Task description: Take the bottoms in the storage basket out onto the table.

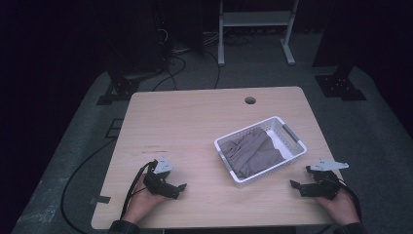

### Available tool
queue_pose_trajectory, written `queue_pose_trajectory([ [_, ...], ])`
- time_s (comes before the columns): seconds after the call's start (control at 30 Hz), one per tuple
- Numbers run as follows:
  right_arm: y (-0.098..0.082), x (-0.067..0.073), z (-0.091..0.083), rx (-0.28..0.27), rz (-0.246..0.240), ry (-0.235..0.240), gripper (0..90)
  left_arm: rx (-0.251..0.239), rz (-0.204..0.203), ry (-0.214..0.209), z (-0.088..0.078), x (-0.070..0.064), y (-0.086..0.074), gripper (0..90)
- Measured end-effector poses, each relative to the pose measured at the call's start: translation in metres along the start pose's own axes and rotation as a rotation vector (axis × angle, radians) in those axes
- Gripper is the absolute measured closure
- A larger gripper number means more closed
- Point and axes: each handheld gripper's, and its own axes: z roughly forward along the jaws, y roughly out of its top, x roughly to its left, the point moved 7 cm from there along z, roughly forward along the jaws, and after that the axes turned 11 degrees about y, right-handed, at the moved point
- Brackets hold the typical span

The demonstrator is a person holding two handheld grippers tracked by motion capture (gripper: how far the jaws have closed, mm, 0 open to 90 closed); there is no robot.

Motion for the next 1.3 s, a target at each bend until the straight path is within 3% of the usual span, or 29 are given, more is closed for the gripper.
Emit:
queue_pose_trajectory([
  [0.33, 0.0, -0.001, 0.0, -0.003, 0.001, 0.013, 11.4, 0.004, -0.013, -0.012, -0.005, -0.002, 0.005, 0.1],
  [0.63, 0.0, 0.001, 0.001, 0.005, -0.014, 0.006, 11.4, -0.025, -0.015, -0.044, -0.017, -0.003, 0.019, 11.0],
  [0.87, 0.0, 0.001, 0.001, 0.004, -0.014, 0.006, 11.4, -0.057, -0.032, -0.095, -0.027, -0.007, 0.035, 14.7],
  [1.3, 0.0, 0.001, 0.001, 0.005, -0.014, 0.006, 11.4, -0.137, 0.011, -0.135, -0.036, -0.021, 0.078, 10.0],
])
